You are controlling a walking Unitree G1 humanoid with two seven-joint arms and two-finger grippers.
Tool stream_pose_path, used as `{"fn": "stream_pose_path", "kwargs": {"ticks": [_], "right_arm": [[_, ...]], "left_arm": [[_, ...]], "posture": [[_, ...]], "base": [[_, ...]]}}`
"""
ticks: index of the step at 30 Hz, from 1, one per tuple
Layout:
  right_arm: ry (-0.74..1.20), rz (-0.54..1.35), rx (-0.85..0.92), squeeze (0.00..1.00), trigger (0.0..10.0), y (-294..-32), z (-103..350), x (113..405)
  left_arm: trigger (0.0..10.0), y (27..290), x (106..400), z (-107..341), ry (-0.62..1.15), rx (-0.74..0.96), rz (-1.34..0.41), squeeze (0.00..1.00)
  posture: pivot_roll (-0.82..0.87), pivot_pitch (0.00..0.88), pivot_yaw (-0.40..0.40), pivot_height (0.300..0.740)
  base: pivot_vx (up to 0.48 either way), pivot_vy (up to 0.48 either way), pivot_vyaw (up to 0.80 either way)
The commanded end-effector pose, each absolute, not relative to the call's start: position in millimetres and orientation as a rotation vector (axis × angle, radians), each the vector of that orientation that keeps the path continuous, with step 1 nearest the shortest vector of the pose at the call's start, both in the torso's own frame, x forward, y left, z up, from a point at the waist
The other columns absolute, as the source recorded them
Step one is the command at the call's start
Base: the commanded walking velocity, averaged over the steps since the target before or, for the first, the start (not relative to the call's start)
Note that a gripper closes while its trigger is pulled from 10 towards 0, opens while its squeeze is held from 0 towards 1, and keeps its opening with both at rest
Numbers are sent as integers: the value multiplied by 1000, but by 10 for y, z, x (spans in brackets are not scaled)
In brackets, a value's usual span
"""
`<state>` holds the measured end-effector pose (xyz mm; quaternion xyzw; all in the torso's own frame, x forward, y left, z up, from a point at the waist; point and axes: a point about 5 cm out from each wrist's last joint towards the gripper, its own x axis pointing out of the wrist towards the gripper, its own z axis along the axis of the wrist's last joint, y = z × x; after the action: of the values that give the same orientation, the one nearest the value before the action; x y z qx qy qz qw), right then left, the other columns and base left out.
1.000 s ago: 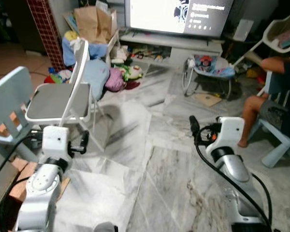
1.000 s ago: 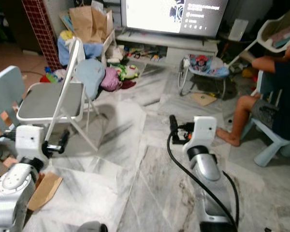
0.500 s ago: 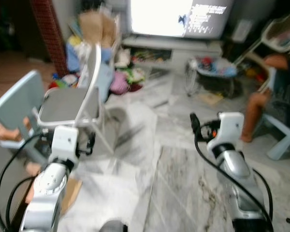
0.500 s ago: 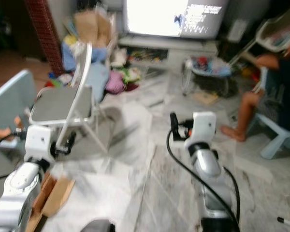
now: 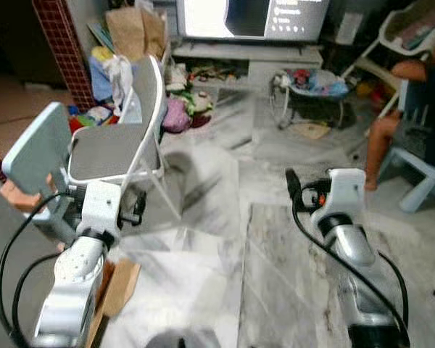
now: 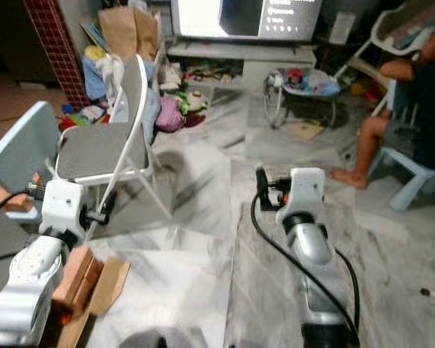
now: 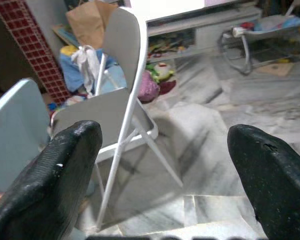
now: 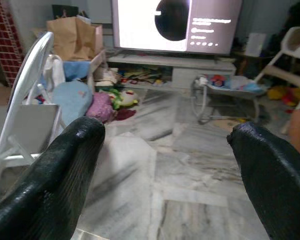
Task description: Restocking fridge
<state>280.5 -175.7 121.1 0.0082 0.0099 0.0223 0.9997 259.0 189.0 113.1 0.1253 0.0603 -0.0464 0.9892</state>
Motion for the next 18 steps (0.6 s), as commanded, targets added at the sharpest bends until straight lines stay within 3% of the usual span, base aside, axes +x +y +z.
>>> {"fn": "stream_pose_path", "kwargs": {"ticks": [1,13,18], "right_arm": [[-6,68,23,0,10000,-1693,1269,2836],[14,47,17,0,10000,-1736,1206,2832],[11,44,16,0,10000,-1730,1207,2834]], "left_arm": [[10000,1972,2571,1130,136,281,-67,0],[10000,1962,2579,1148,110,288,-57,0],[10000,1957,2575,1177,89,297,-71,0]], "posture": [[89,0,-15,740],[92,0,-20,740],[92,0,-19,740]], "base": [[-379,300,0],[-384,292,0],[0,0,0]]}}
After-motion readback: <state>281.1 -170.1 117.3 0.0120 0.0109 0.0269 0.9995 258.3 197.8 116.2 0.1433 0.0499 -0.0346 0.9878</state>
